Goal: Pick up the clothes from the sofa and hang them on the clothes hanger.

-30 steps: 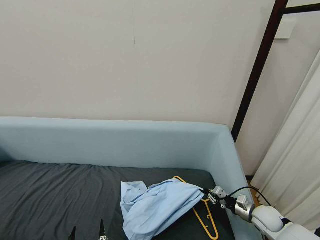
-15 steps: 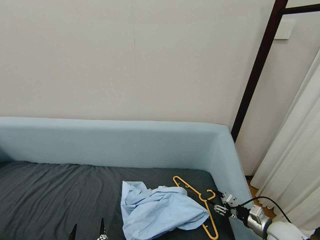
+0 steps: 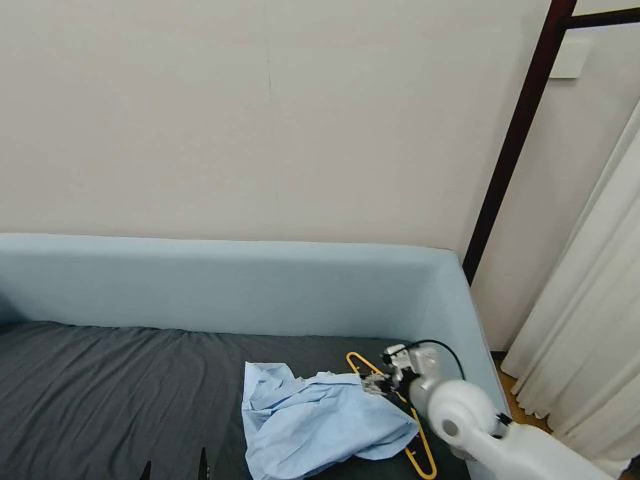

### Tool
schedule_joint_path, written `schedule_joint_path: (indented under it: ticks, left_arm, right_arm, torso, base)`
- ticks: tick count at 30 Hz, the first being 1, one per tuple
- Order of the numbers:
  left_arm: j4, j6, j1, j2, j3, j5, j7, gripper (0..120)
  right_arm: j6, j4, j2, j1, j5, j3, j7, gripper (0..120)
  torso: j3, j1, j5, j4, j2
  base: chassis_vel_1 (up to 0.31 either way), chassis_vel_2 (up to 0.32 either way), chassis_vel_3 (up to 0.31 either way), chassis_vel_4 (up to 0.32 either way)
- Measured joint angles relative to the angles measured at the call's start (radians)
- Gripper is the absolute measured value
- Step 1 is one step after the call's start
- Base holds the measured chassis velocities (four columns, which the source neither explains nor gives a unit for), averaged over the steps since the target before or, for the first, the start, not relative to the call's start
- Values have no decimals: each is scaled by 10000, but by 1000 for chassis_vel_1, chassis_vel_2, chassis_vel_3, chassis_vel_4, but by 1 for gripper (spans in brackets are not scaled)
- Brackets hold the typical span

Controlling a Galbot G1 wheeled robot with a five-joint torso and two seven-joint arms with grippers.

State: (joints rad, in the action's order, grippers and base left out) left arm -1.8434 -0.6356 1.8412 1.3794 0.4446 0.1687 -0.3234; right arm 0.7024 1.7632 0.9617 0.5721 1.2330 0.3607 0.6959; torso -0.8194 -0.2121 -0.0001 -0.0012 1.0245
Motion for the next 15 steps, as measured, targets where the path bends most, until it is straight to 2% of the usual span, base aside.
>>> schedule_joint_path:
  ticks: [1, 5, 6, 10, 11, 15]
  left_arm:
    - [0, 0, 0, 0, 0, 0, 0, 100]
    - [104, -108, 29, 96, -3, -91, -31, 100]
    - [104, -108, 29, 96, -3, -91, -31, 100]
    - [257, -185, 37, 96, 18, -99, -79, 100]
    - [257, -185, 37, 96, 18, -99, -79, 100]
    - [303, -195, 3, 64, 20, -75, -104, 100]
  right_arm:
    - [0, 0, 0, 0, 0, 0, 0, 100]
    - [319, -1722, 1449, -959, 911, 692, 1034, 100]
    - [319, -1722, 1449, -959, 911, 692, 1034, 100]
    - [380, -3154, 2697, -1604, 1142, 1014, 1871, 100]
    - [380, -3154, 2697, -1604, 1142, 1014, 1871, 100]
    - [380, -4598, 4200, -2157, 1379, 982, 2744, 100]
  torso:
    - [0, 0, 0, 0, 0]
    - [0, 0, -2, -5, 0]
    - [0, 0, -2, -5, 0]
    - [0, 0, -3, -4, 0]
    - [0, 0, -3, -4, 0]
    - [0, -1, -3, 0, 0]
  base:
    - [0, 0, 0, 0]
    - [0, 0, 0, 0]
    - [0, 0, 0, 0]
    - [0, 0, 0, 0]
    - [0, 0, 0, 0]
    - [0, 0, 0, 0]
